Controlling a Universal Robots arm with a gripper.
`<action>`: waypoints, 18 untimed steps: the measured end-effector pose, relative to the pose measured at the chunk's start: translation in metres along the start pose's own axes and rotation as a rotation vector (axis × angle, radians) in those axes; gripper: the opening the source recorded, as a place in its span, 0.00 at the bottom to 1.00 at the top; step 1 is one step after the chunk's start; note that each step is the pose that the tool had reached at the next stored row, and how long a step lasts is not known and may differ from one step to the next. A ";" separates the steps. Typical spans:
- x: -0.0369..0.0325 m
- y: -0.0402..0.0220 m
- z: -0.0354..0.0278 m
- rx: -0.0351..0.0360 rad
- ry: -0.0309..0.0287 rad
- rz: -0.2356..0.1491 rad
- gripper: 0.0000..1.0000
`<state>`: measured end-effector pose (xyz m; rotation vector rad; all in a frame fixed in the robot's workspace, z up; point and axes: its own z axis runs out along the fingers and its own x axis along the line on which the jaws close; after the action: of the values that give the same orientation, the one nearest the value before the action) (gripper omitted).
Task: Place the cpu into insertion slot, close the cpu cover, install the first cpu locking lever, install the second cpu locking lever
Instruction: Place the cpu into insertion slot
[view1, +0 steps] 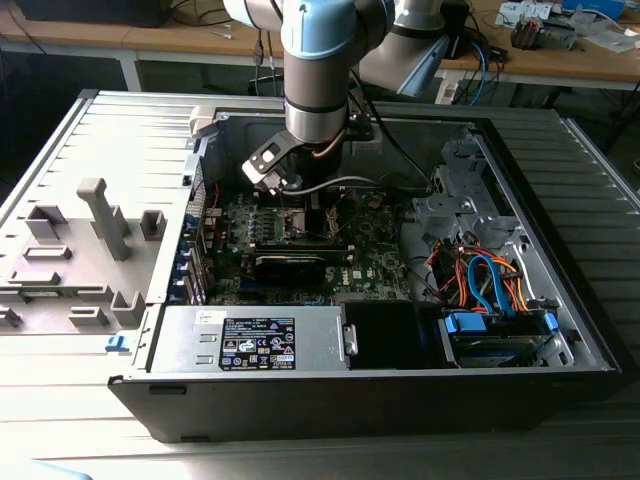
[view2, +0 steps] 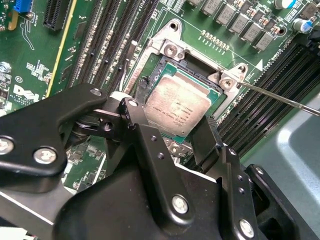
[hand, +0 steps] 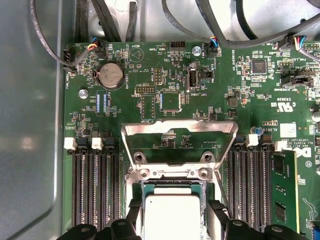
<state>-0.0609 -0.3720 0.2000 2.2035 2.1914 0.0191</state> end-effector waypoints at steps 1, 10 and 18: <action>-0.0004 0.0000 0.0000 0.0001 0.0000 0.000 0.62; -0.0021 0.0001 -0.0033 0.0001 -0.0002 0.000 0.62; -0.0012 0.0008 -0.0154 -0.0001 0.0000 0.000 0.62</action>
<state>-0.0606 -0.3729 0.2155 2.2033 2.1915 0.0192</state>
